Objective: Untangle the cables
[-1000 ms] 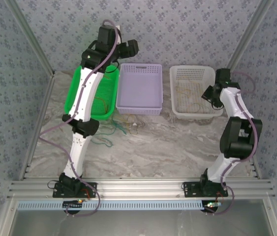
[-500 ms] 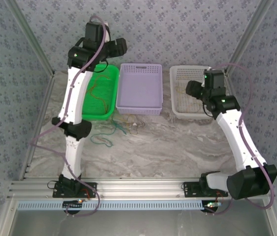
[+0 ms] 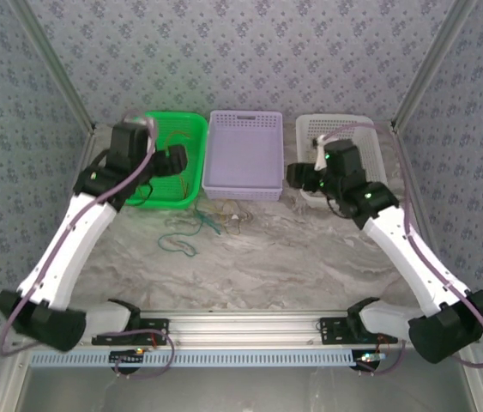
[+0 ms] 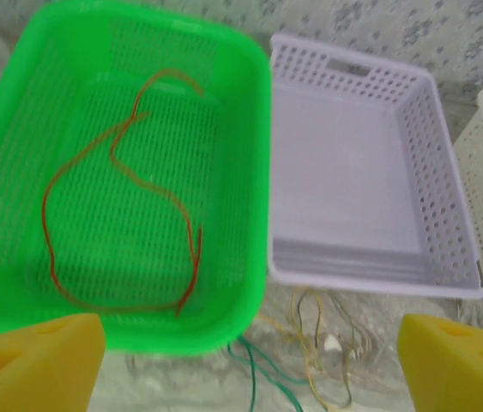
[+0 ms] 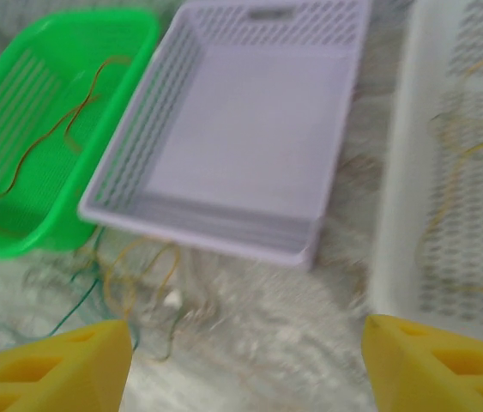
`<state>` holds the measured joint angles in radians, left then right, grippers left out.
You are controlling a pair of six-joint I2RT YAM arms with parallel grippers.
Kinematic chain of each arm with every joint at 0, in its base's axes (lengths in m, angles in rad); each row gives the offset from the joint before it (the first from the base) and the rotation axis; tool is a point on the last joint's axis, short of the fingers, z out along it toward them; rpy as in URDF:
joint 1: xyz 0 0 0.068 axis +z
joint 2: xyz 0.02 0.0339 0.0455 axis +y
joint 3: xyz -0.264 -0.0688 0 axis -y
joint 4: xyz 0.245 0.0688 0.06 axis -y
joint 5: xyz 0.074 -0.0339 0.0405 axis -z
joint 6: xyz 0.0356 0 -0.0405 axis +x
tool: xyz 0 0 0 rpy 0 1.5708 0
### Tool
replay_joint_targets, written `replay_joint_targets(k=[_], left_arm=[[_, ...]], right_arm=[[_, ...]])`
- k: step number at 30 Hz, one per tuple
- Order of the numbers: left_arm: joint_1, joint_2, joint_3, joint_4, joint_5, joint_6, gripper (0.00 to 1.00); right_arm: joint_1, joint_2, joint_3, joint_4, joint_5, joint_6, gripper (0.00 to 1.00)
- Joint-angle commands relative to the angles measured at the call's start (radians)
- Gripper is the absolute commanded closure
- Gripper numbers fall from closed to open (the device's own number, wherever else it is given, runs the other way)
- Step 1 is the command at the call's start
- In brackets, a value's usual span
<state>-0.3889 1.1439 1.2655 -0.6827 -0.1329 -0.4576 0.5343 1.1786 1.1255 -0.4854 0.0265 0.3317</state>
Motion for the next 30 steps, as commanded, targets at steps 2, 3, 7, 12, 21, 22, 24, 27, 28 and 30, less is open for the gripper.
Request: replay_joint_targets(k=[2, 3, 7, 12, 21, 22, 24, 27, 28, 30], left_arm=[[-0.010, -0.132, -0.275, 0.049, 0.023, -0.206, 0.20], [-0.020, -0.151, -0.332, 0.064, 0.041, -0.229, 0.23], [-0.121, -0.179, -0.519, 0.118, 0.011, -0.297, 0.33], [-0.135, -0.170, -0.649, 0.203, 0.008, -0.353, 0.37], [-0.135, -0.132, -0.703, 0.235, -0.026, -0.330, 0.30], [-0.134, -0.124, -0.708, 0.243, -0.028, -0.329, 0.27], [-0.136, -0.099, -0.714, 0.256, -0.035, -0.325, 0.25], [-0.134, -0.054, -0.719, 0.283, -0.034, -0.332, 0.25], [-0.135, -0.043, -0.722, 0.295, -0.029, -0.335, 0.25], [-0.138, -0.021, -0.724, 0.319, -0.021, -0.347, 0.25]], right_arm=[[0.159, 0.032, -0.091, 0.063, 0.062, 0.070, 0.27], [0.189, 0.053, -0.102, 0.078, 0.067, 0.077, 0.28], [0.284, 0.200, -0.075, 0.132, 0.072, 0.065, 0.34], [0.331, 0.417, 0.039, 0.179, 0.063, 0.056, 0.39], [0.337, 0.730, 0.303, 0.129, 0.095, 0.040, 0.42], [0.334, 0.755, 0.325, 0.123, 0.095, 0.043, 0.44], [0.326, 0.799, 0.356, 0.116, 0.090, 0.049, 0.48], [0.316, 0.848, 0.387, 0.123, 0.072, 0.051, 0.53], [0.313, 0.861, 0.394, 0.124, 0.063, 0.053, 0.54], [0.303, 0.886, 0.402, 0.142, 0.035, 0.063, 0.57]])
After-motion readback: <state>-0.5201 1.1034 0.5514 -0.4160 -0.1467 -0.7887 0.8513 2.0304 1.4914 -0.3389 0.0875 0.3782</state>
